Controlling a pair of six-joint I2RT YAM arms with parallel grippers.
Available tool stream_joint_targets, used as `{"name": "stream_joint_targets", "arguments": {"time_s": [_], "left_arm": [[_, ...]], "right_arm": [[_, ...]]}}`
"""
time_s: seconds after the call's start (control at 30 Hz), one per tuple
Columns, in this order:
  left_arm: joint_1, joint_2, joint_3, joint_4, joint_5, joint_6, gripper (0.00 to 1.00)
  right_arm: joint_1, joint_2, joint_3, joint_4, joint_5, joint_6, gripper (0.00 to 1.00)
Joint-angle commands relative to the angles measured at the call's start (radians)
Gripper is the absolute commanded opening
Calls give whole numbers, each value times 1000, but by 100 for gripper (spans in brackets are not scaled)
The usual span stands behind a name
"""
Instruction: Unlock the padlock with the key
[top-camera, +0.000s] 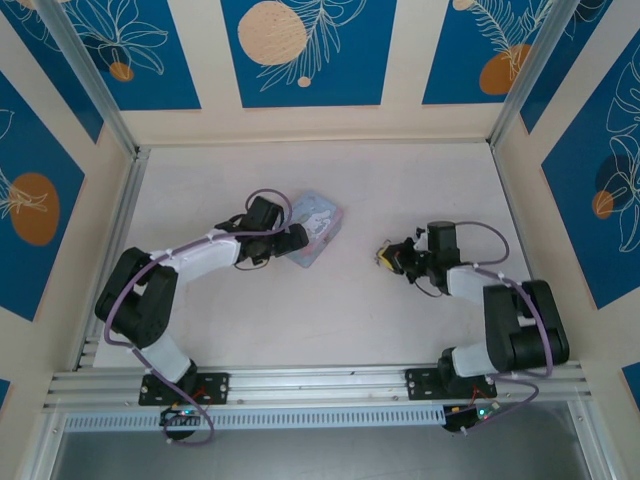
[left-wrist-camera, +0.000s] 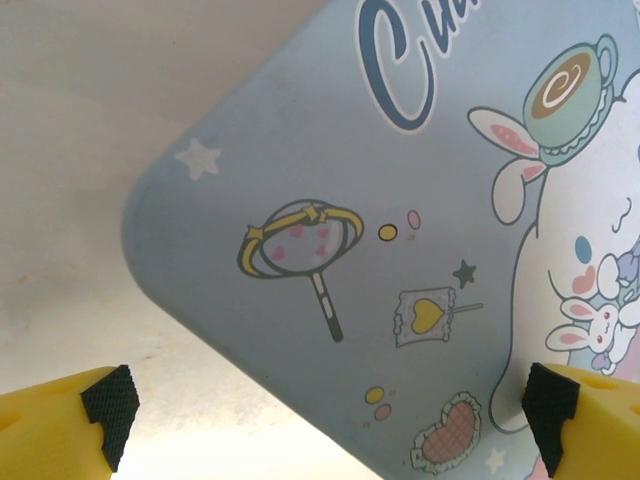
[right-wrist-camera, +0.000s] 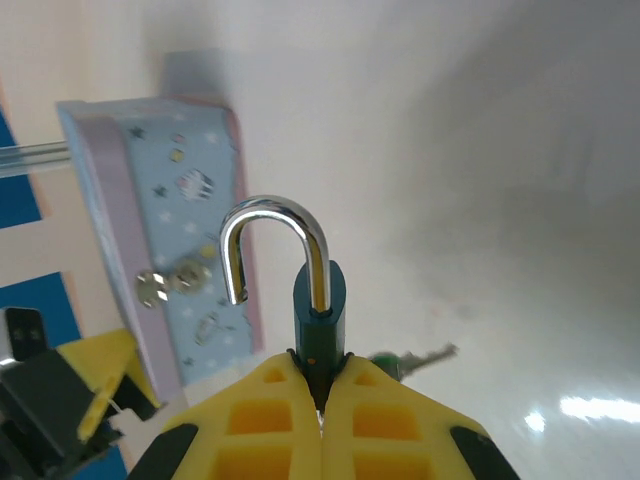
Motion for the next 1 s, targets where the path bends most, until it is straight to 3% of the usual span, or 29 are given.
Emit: {"name": "stream_joint_targets", "arguments": {"time_s": [0.0, 0.17, 0.33, 0.4, 0.5, 0.7, 0.77, 0.8, 0.97], "left_arm": [[-4, -16, 33, -131, -3, 47, 99], [-4, -67, 52, -156, 10, 51, 99], [-5, -129, 56, -180, 14, 53, 99], [1, -155, 58, -192, 16, 53, 99], [9, -198, 59, -213, 16, 54, 99], [53, -286, 72, -270, 1, 78, 99], [71, -306, 75, -288, -12, 94, 99], [81, -317, 78, -299, -23, 103, 99], [125, -360, 89, -340, -119, 157, 99]], "right_arm": [[-28, -119, -42, -221, 38, -63, 0], [-125, -290, -61, -483, 123, -90, 0], [-231, -332, -88, -537, 86, -112, 3], [-247, -321, -85, -545, 74, -122, 15], [-252, -331, -64, -560, 54, -133, 45], [-250, -409, 47, -658, 66, -134, 78], [-249, -420, 89, -691, 79, -143, 81], [-248, -421, 116, -703, 86, -149, 90], [-243, -399, 239, -739, 153, -219, 94]]}}
